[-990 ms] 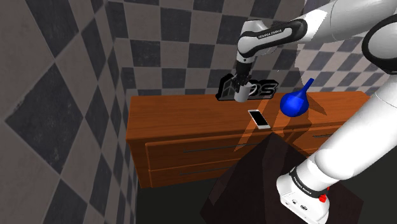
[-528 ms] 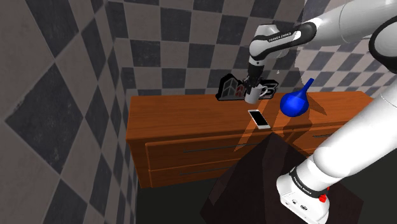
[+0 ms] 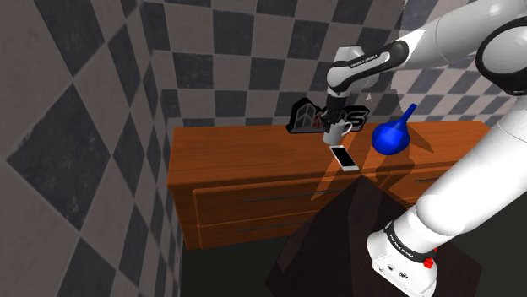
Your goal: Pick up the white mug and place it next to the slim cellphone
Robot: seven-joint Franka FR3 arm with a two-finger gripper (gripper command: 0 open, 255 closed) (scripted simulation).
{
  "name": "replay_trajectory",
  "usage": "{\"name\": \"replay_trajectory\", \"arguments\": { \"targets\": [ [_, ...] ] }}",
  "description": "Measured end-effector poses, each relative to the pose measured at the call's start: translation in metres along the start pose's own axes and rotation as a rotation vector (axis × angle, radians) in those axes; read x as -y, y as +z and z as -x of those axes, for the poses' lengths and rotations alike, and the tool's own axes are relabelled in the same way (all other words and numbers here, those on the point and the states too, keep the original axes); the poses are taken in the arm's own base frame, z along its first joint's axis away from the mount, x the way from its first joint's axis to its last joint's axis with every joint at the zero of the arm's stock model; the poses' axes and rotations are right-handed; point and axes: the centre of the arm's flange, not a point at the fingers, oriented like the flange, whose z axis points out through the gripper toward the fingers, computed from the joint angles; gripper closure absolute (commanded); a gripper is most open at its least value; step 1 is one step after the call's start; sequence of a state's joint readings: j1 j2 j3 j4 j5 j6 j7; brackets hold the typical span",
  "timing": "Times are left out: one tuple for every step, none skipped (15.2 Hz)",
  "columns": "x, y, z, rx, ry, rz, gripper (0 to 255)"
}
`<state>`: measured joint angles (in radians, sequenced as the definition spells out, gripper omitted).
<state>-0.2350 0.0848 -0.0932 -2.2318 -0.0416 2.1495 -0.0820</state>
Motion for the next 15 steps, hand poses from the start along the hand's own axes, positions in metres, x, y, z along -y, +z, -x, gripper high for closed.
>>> {"name": "replay_trajectory", "arguments": {
  "targets": [
    [0.001, 0.005, -0.001, 0.000, 0.000, 0.000, 255],
    [0.001, 0.009, -0.001, 0.000, 0.000, 0.000, 255],
    [0.000, 0.015, -0.002, 0.000, 0.000, 0.000, 255],
    [0.000, 0.019, -0.003, 0.000, 0.000, 0.000, 255],
    [0.001, 0.025, -0.005, 0.000, 0.000, 0.000, 255],
    [0.001, 0.030, -0.005, 0.000, 0.000, 0.000, 255],
    [0.001, 0.034, -0.007, 0.000, 0.000, 0.000, 255],
    [0.001, 0.039, -0.008, 0.000, 0.000, 0.000, 255],
    [0.001, 0.044, -0.008, 0.000, 0.000, 0.000, 255],
    [0.001, 0.051, -0.009, 0.000, 0.000, 0.000, 255],
    [0.001, 0.056, -0.010, 0.000, 0.000, 0.000, 255],
    [0.001, 0.061, -0.012, 0.000, 0.000, 0.000, 255],
    [0.002, 0.066, -0.013, 0.000, 0.000, 0.000, 255],
    [0.002, 0.071, -0.013, 0.000, 0.000, 0.000, 255],
    [0.002, 0.078, -0.014, 0.000, 0.000, 0.000, 255]
  ]
}}
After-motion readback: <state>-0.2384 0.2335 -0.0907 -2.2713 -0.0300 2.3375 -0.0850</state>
